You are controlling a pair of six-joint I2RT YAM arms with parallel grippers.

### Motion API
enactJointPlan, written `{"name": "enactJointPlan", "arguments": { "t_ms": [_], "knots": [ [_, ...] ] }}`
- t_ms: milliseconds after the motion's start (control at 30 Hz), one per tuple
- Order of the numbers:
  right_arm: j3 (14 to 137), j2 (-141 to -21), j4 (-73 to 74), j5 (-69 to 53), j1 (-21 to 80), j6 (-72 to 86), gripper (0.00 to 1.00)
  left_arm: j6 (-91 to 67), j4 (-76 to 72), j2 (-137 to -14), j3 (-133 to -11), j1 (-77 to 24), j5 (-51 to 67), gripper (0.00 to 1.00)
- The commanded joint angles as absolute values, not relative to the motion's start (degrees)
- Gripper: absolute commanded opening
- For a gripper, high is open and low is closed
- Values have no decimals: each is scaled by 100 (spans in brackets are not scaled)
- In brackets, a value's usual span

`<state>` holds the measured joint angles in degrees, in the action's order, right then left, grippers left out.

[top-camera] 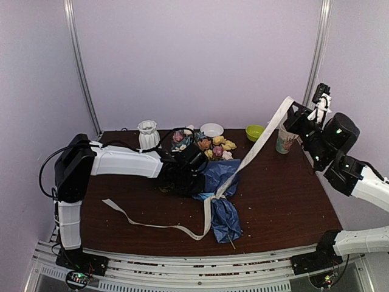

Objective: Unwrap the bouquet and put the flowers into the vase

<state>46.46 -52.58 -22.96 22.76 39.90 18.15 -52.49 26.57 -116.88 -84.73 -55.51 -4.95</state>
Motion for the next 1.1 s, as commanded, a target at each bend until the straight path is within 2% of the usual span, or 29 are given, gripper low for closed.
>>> {"name": "enactJointPlan", "arguments": {
  "t_ms": [0, 233, 267, 300, 367, 500, 533, 567, 867, 967, 1067],
  "knots": [
    [5197, -5448, -3800, 3462, 3895, 683, 0, -5036, 2672, -11453, -8320, -5511, -718, 0],
    [6243, -5710, -3963, 3357, 3637, -124, 0, -5034, 2677, -11434, -8251, -5511, -738, 0],
    [6367, -5721, -3964, 3328, 3616, -225, 3, -5030, 2674, -11432, -8253, -5511, -745, 0],
    [6518, -5740, -3951, 3322, 3601, -307, 12, -5035, 2675, -11439, -8245, -5511, -754, 0],
    [6690, -5737, -3966, 3268, 3587, -506, 38, -5035, 2672, -11443, -8244, -5511, -756, 0],
    [7046, -5705, -4017, 3198, 3586, -646, 76, -5028, 2676, -11465, -8253, -5511, -730, 0],
    [7162, -5701, -4021, 3186, 3586, -681, 94, -5035, 2672, -11461, -8253, -5511, -730, 0],
    [7276, -5716, -4003, 3174, 3587, -724, 99, -5037, 2672, -11461, -8258, -5511, -723, 0],
    [7596, -5760, -3362, 3245, 3586, -877, 100, -5032, 2708, -11438, -8433, -5519, -690, 0],
    [7506, -5774, -1925, 3144, 3586, -235, 100, -5036, 2715, -11360, -8524, -5520, -681, 0],
    [7196, -5690, -508, 2490, 3586, 459, 100, -5048, 2732, -11187, -8619, -5520, -738, 0]
  ]
}}
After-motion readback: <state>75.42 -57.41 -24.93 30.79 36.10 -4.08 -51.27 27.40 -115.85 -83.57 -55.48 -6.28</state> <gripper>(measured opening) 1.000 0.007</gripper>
